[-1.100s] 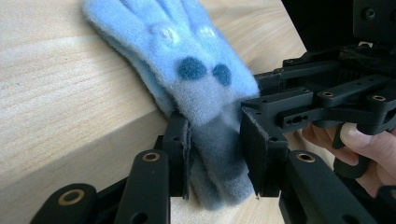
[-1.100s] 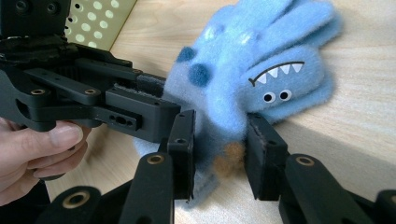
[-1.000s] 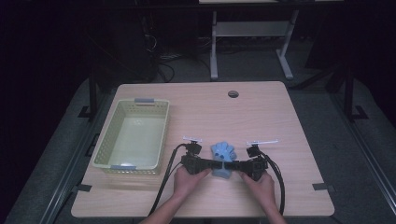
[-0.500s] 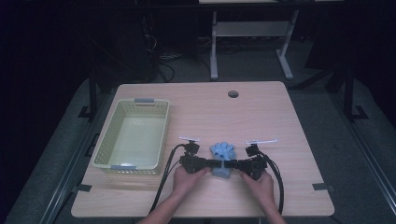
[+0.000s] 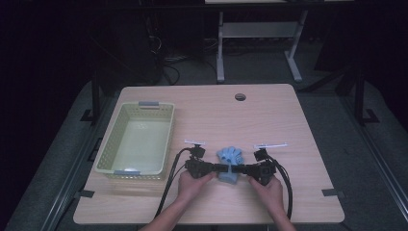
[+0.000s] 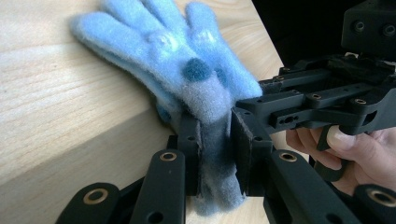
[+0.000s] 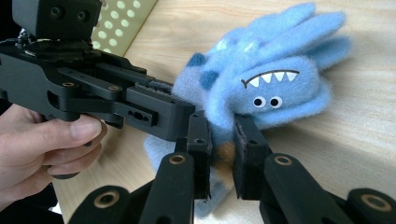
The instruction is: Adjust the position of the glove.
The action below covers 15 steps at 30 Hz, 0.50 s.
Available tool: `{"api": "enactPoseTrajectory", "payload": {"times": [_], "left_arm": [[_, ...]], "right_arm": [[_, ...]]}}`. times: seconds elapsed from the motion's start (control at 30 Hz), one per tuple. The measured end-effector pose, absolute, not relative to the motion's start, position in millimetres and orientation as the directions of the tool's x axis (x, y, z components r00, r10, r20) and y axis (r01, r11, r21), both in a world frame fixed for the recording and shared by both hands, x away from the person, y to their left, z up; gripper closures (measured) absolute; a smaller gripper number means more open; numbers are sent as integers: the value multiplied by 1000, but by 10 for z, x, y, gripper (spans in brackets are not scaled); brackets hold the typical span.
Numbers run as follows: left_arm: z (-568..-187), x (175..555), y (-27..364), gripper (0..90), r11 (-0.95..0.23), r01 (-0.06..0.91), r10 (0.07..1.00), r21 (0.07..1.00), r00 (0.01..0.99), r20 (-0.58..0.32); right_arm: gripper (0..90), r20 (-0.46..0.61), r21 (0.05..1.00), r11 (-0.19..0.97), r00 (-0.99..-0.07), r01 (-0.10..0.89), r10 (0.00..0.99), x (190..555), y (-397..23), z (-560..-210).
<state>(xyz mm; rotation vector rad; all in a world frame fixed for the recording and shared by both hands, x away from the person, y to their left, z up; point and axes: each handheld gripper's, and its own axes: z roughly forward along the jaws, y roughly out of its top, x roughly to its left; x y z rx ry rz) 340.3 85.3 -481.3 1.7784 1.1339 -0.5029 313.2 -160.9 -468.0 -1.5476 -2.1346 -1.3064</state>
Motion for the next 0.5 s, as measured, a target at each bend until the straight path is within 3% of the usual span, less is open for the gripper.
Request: {"api": "enactPoseTrajectory", "payload": {"times": [0.5], "left_arm": [[-4700,3402,884,743,-142,846,468,515,515,-718]], "right_arm": [[793,622,547,41,-438,836,649,3127,-1611,-4593]]}}
